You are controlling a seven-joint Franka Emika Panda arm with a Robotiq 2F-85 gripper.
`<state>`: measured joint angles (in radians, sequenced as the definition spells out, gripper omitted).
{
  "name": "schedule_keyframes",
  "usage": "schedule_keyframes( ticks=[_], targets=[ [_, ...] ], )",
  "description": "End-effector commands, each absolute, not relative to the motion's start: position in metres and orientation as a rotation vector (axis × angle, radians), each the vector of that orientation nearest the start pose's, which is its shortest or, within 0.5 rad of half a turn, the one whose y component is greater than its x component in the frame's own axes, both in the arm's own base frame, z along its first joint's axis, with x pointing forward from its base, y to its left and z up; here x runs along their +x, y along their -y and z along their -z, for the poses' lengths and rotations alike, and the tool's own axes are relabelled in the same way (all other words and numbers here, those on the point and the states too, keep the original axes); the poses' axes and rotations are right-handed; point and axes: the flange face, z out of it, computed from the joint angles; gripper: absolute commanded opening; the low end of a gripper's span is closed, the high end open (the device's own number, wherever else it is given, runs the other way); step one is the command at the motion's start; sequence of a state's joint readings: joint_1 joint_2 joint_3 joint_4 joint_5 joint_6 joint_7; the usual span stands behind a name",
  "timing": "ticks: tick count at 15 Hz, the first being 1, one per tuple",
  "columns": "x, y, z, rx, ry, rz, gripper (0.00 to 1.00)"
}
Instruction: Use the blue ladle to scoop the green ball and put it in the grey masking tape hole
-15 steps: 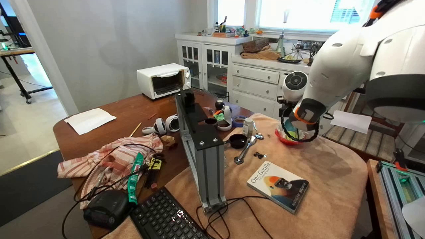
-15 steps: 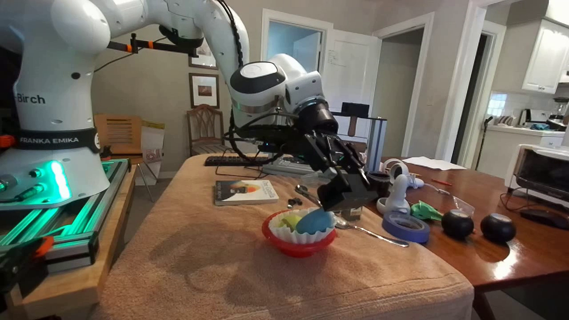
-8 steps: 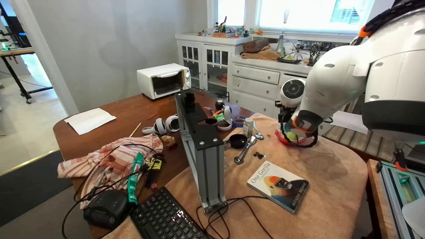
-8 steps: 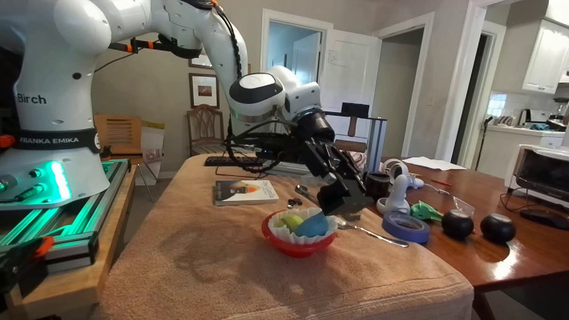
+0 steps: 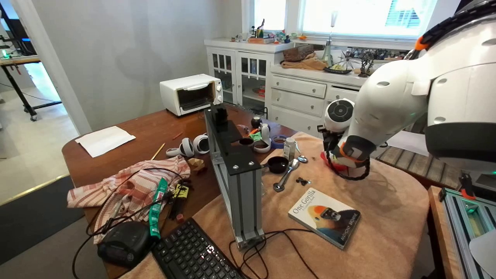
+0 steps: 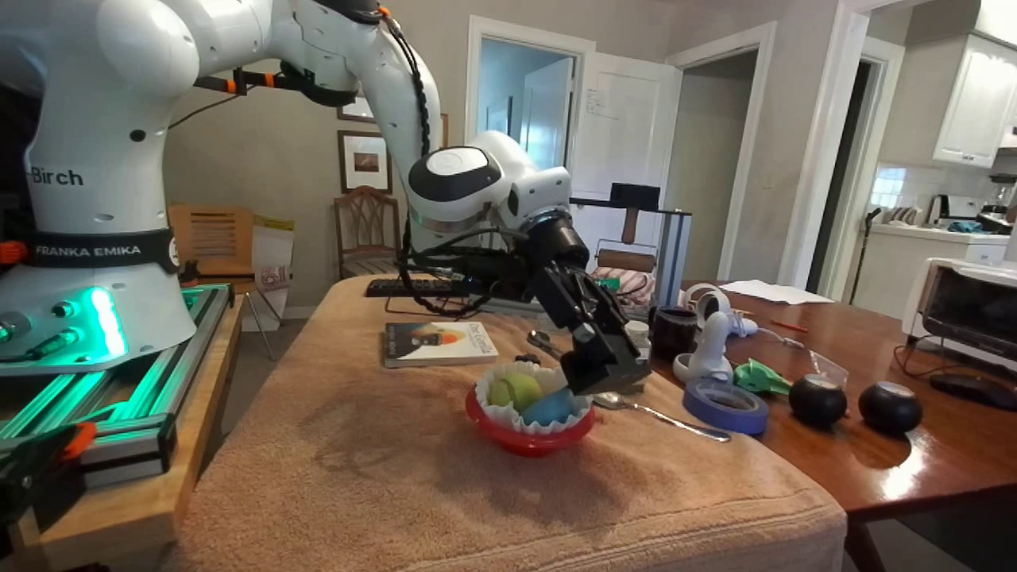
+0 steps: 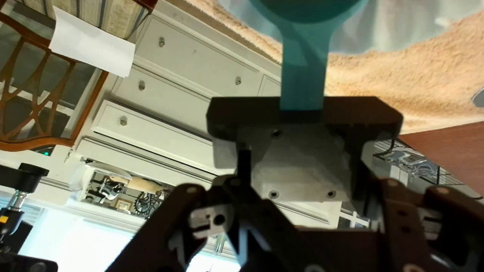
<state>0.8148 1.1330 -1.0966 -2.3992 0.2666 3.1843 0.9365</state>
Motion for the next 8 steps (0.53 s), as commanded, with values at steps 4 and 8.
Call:
schedule_keyframes(
  ticks=[4,8],
  targets=[
    [0.471,0.211,-0.151,2.05,1.202,-0.66,0.35],
    [0.473,0.225,-0.156,2.067,1.264,-0.554,0.35]
  ],
)
